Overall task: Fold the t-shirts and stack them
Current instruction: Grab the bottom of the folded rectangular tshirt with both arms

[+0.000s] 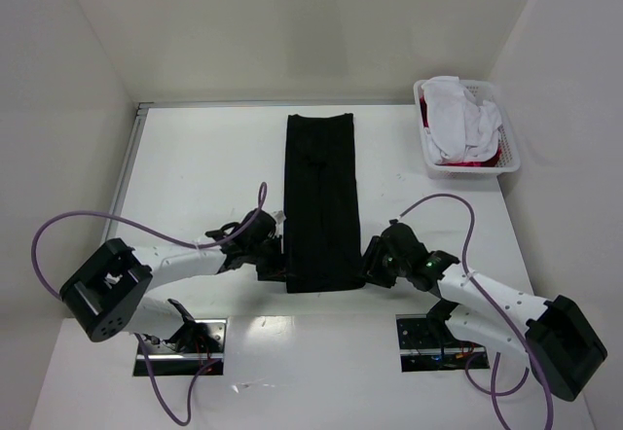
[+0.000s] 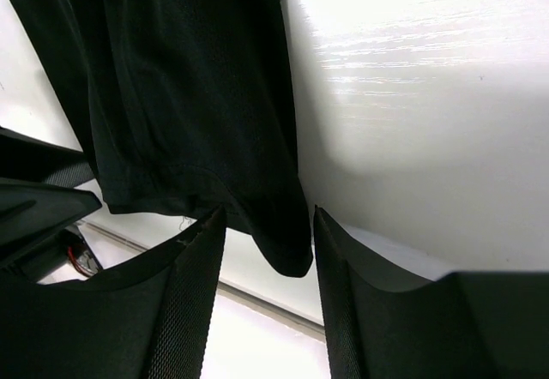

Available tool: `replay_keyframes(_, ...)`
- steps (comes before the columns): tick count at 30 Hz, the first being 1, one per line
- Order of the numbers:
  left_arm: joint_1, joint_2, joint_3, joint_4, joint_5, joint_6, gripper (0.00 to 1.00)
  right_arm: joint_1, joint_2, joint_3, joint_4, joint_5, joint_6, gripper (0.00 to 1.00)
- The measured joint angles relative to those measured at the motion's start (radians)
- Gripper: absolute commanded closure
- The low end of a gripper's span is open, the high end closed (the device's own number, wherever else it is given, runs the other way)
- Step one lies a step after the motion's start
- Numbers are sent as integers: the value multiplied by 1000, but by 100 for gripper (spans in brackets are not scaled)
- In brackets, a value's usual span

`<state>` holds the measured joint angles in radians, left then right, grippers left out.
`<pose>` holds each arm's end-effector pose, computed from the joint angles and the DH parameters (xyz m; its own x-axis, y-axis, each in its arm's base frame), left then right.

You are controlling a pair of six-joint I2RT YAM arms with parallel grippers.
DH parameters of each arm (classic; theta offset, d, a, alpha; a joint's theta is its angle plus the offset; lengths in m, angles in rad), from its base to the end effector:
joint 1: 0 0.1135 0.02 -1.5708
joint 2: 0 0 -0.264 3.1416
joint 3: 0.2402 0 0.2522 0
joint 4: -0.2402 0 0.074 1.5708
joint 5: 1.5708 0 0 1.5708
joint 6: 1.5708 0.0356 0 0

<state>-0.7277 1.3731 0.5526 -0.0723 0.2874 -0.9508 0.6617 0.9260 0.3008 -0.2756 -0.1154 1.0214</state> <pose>0.1776 -0.1718 0.1499 -0.9651 -0.1855 -0.1848 -0.0255 0.7690 -0.6388 0.1261 0.1034 0.1441 -0.8916 0.3794 -0.2473 0.1792 0.7970 0.5767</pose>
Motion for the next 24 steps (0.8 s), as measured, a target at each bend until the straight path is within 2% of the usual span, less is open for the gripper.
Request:
replay_keyframes(4, -8, 0, -2, -8, -1, -24, 36, 2, 15, 0, 8, -3, -2, 53)
replay_keyframes(6, -10, 1, -5, -13, -2, -33, 37, 2, 28, 0, 10, -3, -6, 60)
replay_keyframes(9, -21, 6, -8, -13, -9, -55, 45, 2, 43, 0, 15, -3, -10, 67)
replay_keyframes(15, -56, 40, -8, -1, -13, -94, 65, 2, 51, 0, 23, -5, -13, 79)
replay_keyframes(16, -59, 45, -8, -1, -13, -98, 74, 2, 51, 0, 23, -5, -13, 81)
replay_keyframes(18, -60, 51, -8, -3, -18, -101, 83, 2, 51, 0, 24, -5, -16, 84)
replay_keyframes(19, -61, 53, -8, -5, -21, -101, 88, 2, 51, 0, 25, -5, -17, 89)
replay_keyframes(20, -61, 55, -8, -8, -24, -102, 97, 2, 52, 0, 26, -5, -19, 91)
replay_keyframes(22, -61, 54, -7, -14, -29, -104, 100, 2, 57, 2, 28, -5, -22, 98)
replay_keyframes(24, -61, 51, -2, -31, -35, -102, 100, 2, 66, 8, 25, -3, -27, 100)
